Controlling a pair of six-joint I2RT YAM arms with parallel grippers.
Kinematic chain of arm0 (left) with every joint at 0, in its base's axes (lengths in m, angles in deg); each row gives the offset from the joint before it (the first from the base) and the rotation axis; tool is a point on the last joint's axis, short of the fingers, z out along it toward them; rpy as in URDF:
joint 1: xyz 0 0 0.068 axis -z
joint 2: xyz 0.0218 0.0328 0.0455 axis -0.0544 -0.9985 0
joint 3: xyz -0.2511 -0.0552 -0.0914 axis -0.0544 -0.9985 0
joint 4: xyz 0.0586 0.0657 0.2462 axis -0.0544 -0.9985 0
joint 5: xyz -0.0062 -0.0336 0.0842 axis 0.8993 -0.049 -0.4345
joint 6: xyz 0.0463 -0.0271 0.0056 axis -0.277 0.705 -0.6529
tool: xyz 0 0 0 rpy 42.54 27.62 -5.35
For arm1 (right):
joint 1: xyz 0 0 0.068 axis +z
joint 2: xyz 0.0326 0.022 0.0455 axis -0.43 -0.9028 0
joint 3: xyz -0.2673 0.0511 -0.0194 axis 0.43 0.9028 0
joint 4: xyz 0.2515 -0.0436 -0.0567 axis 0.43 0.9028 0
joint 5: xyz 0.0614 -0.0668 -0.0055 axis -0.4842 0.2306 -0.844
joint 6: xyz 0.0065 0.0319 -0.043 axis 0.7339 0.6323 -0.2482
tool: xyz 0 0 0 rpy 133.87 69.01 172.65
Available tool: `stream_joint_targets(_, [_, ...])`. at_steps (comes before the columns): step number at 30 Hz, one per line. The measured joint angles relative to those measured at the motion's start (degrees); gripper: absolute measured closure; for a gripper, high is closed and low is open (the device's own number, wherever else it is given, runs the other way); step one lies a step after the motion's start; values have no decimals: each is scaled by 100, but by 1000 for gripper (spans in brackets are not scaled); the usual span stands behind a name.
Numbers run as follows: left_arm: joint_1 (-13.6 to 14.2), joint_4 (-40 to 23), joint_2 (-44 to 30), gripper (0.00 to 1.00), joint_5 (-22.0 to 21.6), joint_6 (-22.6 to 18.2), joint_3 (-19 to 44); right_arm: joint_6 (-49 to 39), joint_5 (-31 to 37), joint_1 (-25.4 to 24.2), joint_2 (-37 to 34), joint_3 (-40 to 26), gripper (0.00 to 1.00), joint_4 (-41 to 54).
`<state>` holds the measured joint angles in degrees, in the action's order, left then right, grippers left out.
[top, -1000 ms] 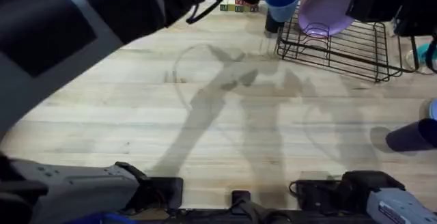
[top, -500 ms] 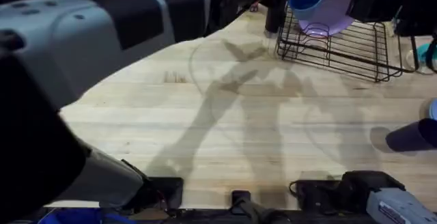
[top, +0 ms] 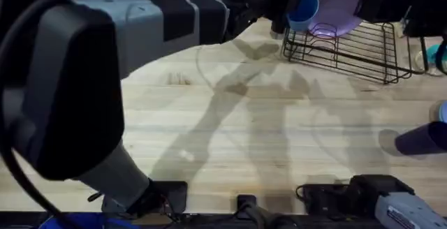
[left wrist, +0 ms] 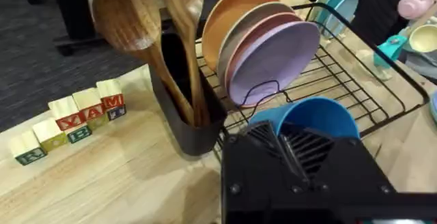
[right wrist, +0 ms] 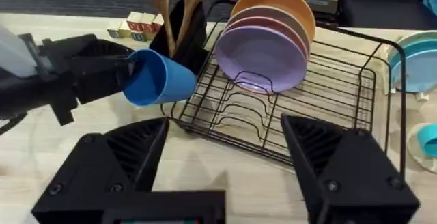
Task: Pick up the cup on the table and put them onto the rack.
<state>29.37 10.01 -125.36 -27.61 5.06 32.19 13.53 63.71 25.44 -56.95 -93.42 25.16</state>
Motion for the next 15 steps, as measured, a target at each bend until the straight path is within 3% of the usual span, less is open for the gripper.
stream_joint_targets(15, [0,16,-264,959,-75,20,0,-1,0,0,0,0,6,0])
